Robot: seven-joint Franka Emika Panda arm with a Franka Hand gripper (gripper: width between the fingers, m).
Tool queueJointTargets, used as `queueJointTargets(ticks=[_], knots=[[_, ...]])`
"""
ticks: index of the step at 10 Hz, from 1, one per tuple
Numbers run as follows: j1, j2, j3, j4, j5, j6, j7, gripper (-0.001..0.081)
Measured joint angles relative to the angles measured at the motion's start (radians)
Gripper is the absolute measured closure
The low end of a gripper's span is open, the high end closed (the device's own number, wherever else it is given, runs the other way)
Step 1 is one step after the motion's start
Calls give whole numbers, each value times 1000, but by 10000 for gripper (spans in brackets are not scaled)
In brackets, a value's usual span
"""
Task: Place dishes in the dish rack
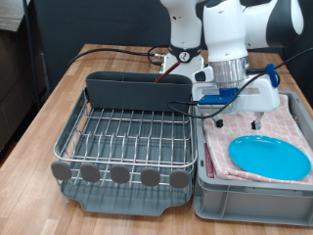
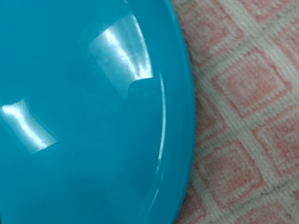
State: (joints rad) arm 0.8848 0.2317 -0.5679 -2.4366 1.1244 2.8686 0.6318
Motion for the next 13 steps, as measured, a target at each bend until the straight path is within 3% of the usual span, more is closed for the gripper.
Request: queueJointTargets(ticks=[5, 13], knots=[[-36, 49, 38, 43, 150, -10, -153, 4], [-50, 106, 45, 118, 192, -60, -196, 4]])
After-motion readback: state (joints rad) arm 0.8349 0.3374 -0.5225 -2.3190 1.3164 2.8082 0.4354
